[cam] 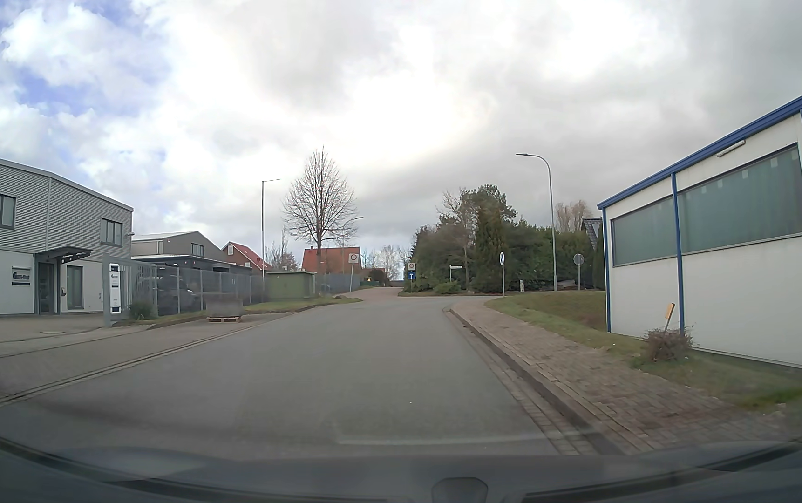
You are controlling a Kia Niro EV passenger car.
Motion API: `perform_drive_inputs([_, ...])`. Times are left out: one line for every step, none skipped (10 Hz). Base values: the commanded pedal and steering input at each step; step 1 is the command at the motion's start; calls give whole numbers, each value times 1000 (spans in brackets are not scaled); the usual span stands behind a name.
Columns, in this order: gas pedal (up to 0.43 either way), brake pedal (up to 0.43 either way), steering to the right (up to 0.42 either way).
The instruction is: Follow the waypoints while adhering to traffic rules and regulations
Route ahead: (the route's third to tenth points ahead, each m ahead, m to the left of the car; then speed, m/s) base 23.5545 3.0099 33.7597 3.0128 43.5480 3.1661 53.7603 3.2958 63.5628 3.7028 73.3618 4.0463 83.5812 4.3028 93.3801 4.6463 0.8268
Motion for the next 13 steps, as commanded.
perform_drive_inputs([0, 0, 3])
perform_drive_inputs([0, 0, 2])
perform_drive_inputs([0, 0, 2])
perform_drive_inputs([0, 0, 2])
perform_drive_inputs([0, 0, 2])
perform_drive_inputs([0, 0, 2])
perform_drive_inputs([0, 0, 2])
perform_drive_inputs([0, 0, 2])
perform_drive_inputs([0, 0, 1])
perform_drive_inputs([0, 0, -2])
perform_drive_inputs([0, 0, -6])
perform_drive_inputs([0, 0, -6])
perform_drive_inputs([0, 0, -6])
